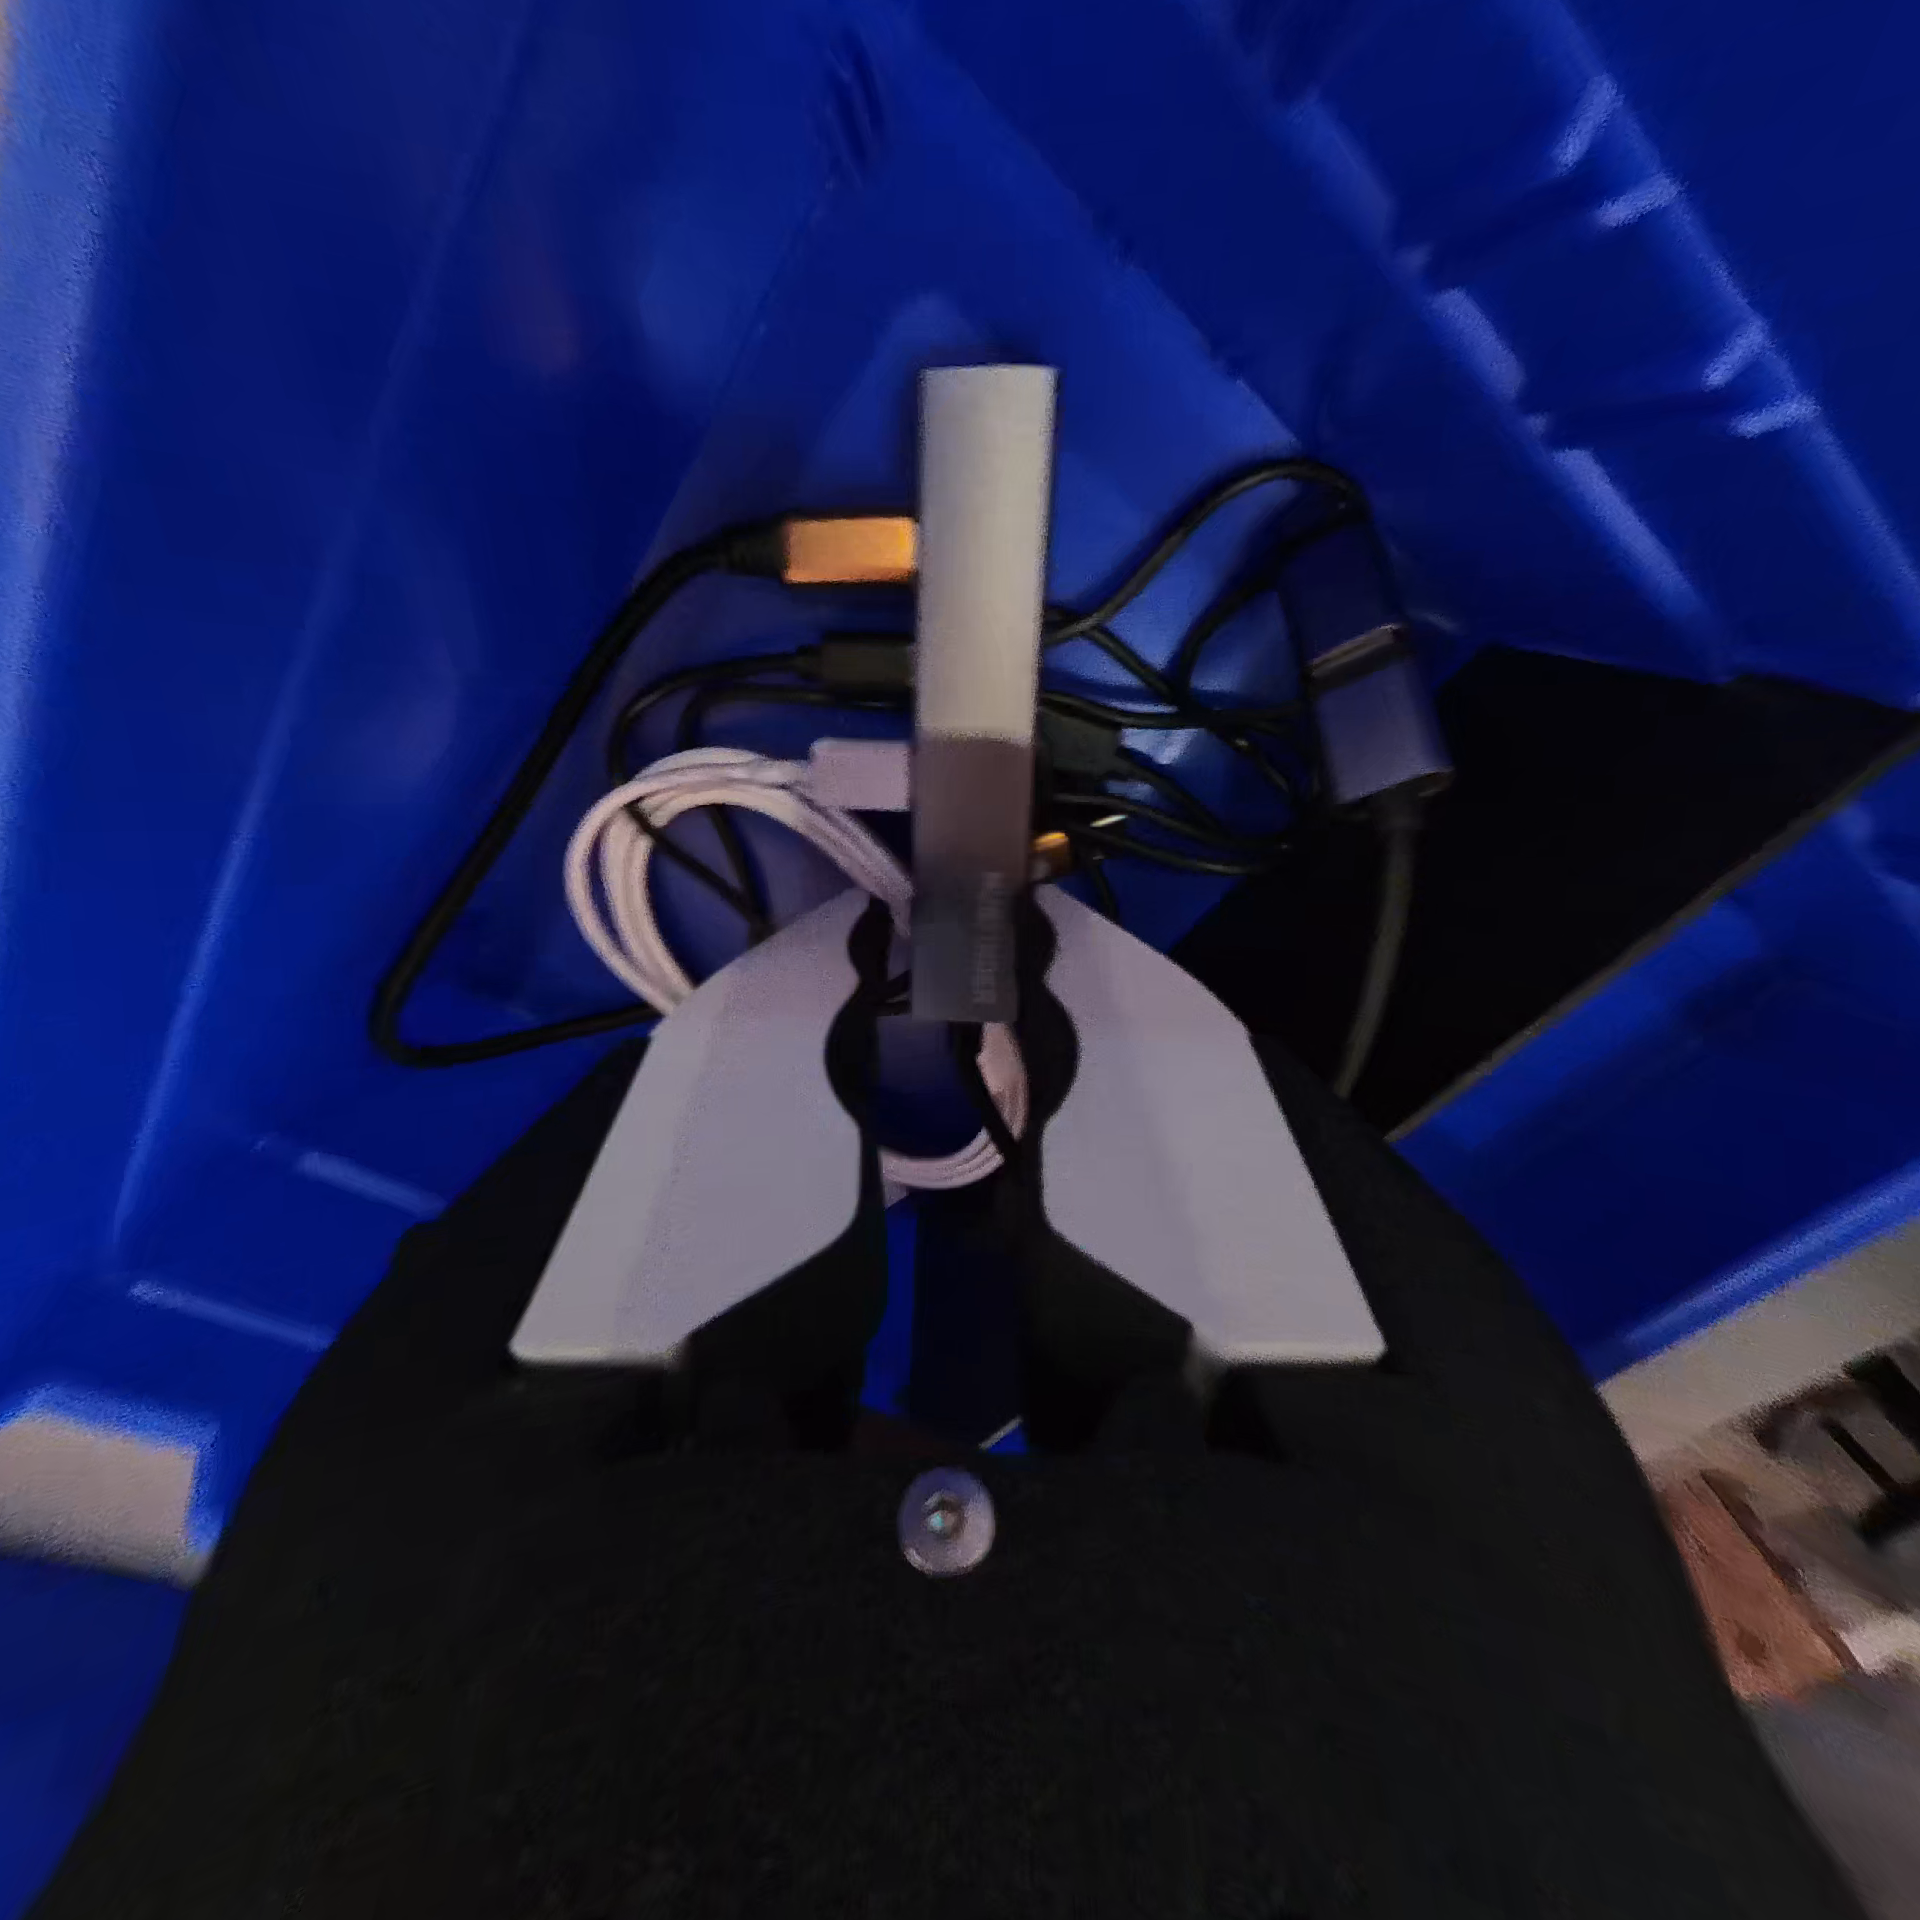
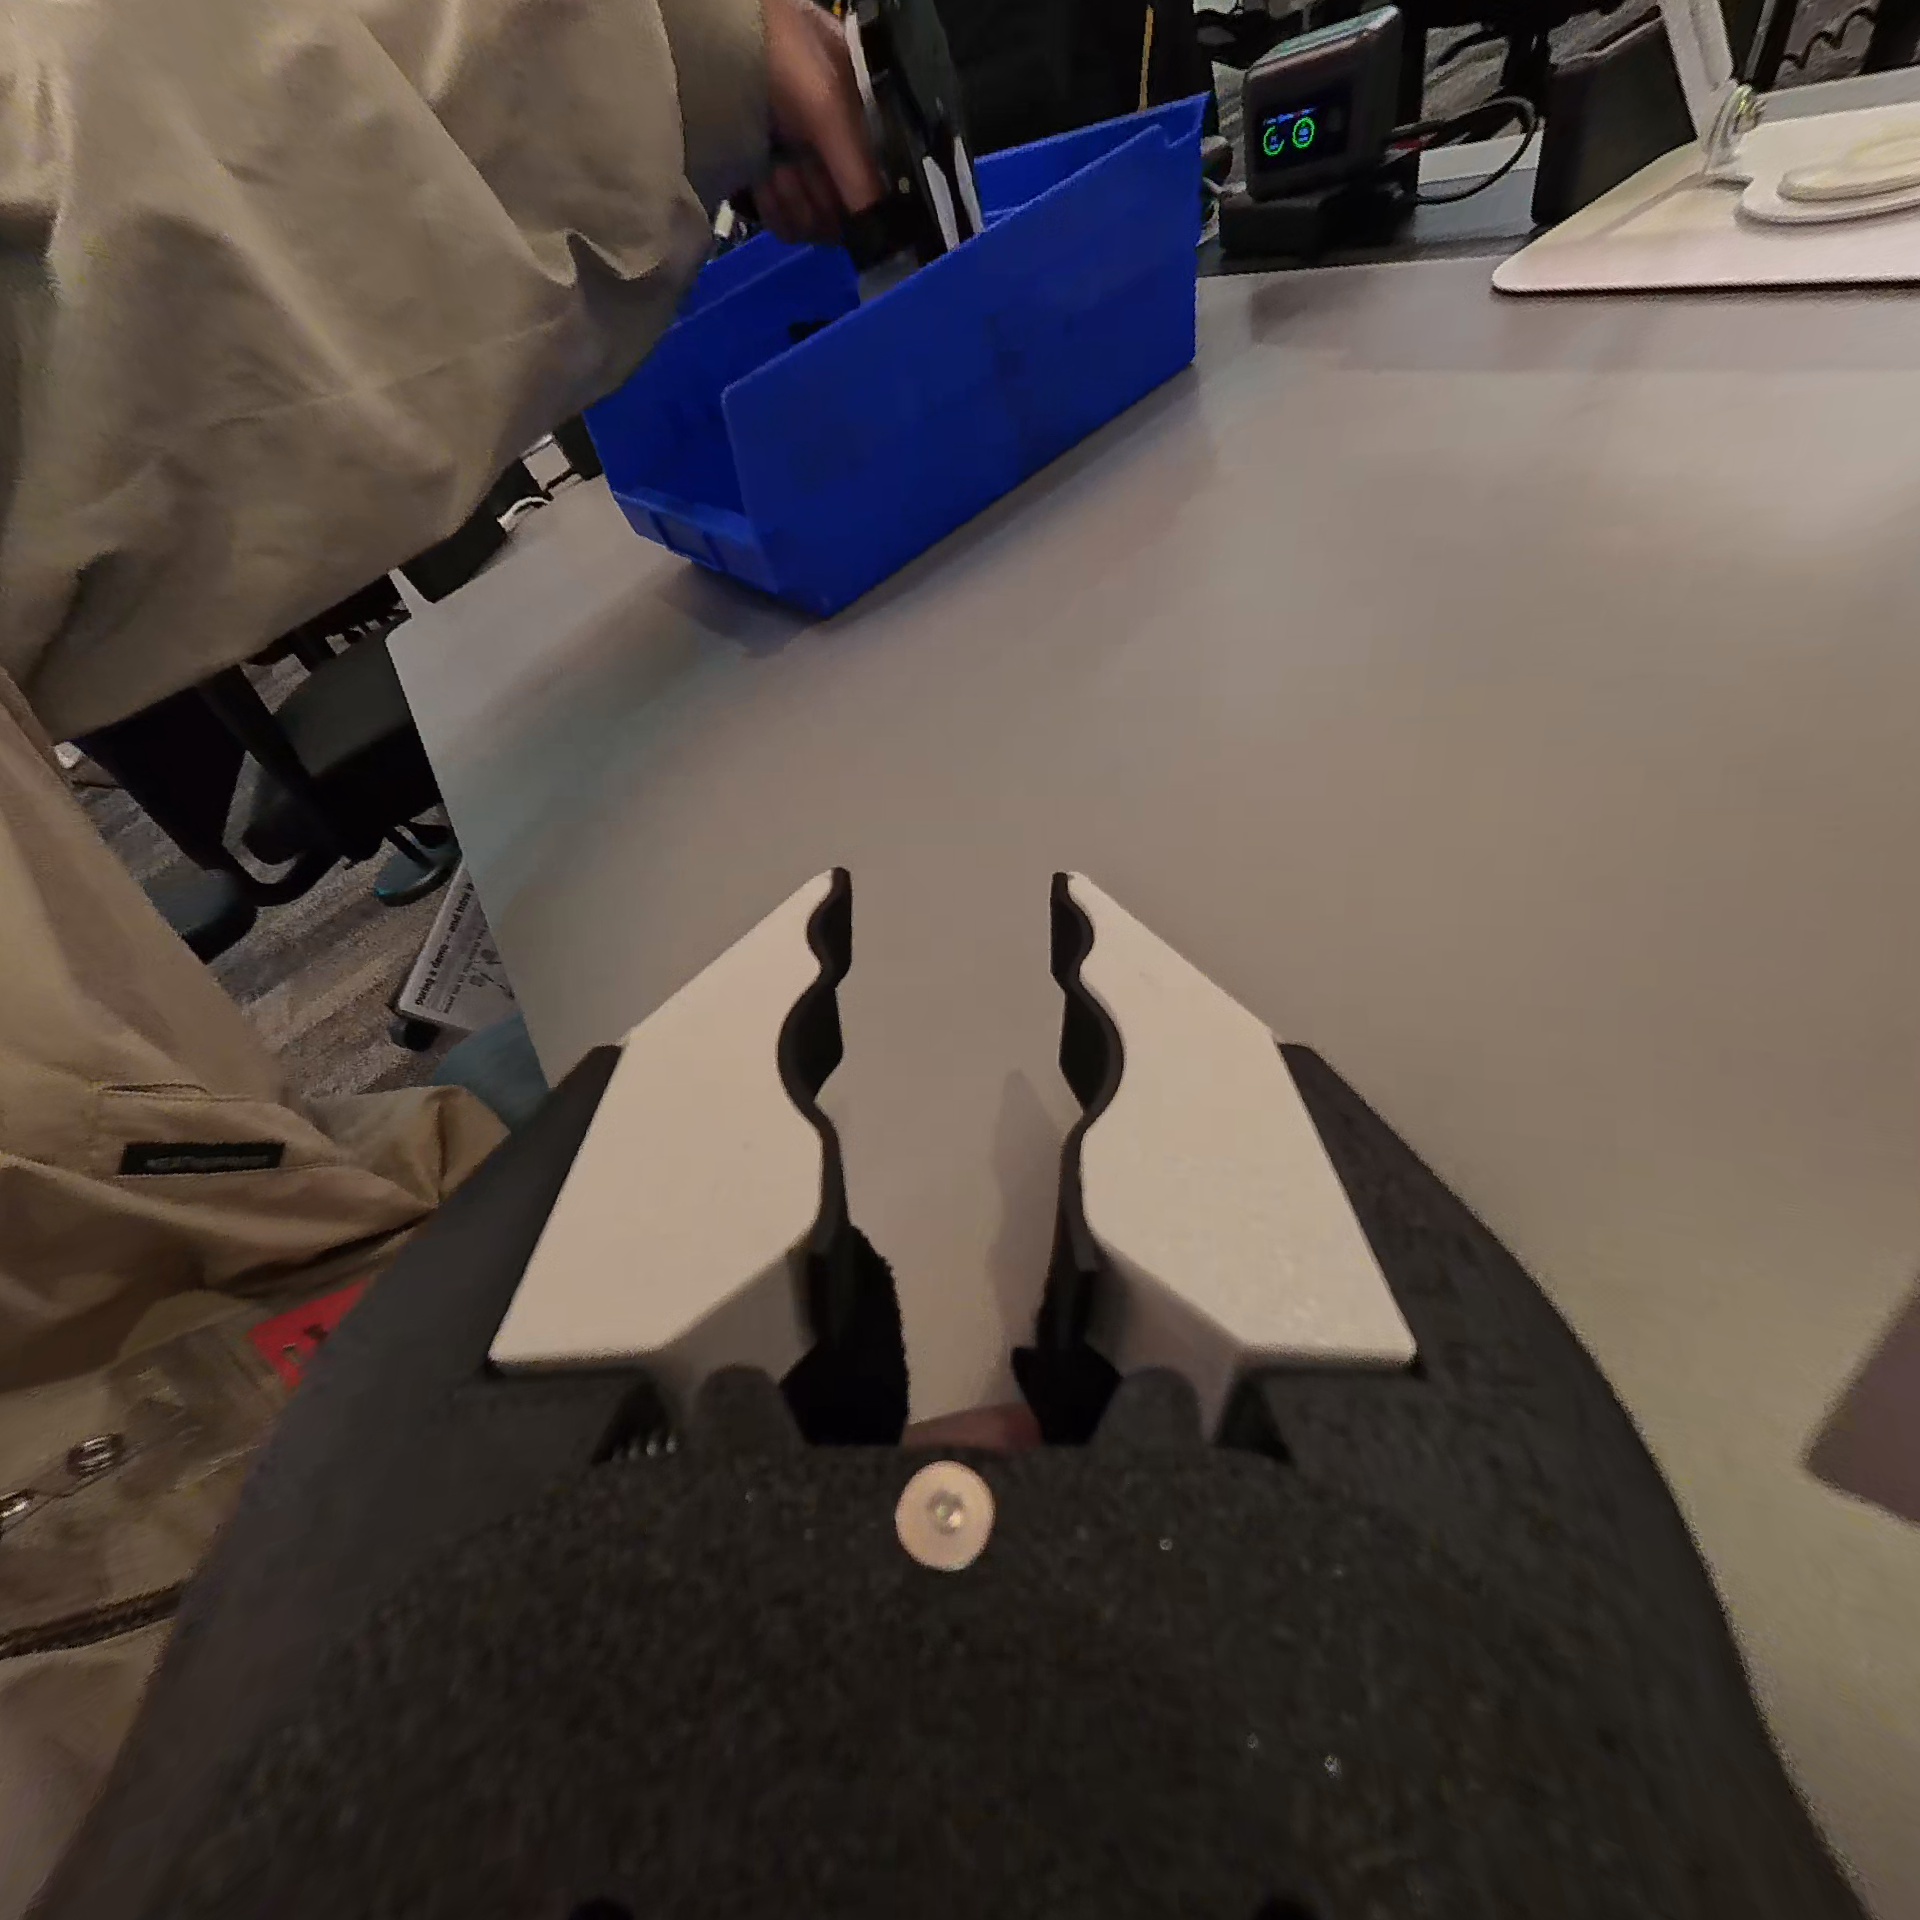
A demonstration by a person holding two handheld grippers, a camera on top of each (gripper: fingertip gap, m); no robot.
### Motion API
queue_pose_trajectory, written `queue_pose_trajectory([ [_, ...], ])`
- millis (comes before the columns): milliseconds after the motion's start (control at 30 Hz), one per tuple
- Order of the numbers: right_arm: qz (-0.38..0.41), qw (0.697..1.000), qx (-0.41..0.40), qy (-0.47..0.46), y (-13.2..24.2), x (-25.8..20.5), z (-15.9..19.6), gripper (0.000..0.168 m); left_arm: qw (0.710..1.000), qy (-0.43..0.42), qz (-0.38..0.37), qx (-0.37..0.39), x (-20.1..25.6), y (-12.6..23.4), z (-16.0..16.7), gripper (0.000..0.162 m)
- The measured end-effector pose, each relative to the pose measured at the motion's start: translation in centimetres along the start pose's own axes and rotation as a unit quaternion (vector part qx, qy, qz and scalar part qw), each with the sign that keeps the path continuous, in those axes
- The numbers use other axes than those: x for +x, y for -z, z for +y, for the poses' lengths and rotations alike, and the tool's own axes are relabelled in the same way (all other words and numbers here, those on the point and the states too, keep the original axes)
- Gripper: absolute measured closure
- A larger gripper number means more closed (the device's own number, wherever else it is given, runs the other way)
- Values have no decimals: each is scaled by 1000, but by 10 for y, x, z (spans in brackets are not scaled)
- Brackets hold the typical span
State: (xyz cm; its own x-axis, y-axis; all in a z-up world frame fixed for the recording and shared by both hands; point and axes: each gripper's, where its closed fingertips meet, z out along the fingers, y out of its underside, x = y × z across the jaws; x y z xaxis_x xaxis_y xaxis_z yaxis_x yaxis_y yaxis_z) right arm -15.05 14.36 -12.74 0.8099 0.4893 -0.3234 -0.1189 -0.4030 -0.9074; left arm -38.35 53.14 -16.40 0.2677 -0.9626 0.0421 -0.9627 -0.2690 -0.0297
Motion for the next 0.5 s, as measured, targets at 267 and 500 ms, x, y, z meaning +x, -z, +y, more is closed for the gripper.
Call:
queue_pose_trajectory([
  [267, -2, 1000, -1, 12, 3, -6, 1, 130, 1000, -8, -10, -3, 0, -9, 2, 123],
  [500, -8, 999, -17, 35, -2, -14, 6, 130, 998, -35, -48, 18, -7, -13, 0, 135],
])
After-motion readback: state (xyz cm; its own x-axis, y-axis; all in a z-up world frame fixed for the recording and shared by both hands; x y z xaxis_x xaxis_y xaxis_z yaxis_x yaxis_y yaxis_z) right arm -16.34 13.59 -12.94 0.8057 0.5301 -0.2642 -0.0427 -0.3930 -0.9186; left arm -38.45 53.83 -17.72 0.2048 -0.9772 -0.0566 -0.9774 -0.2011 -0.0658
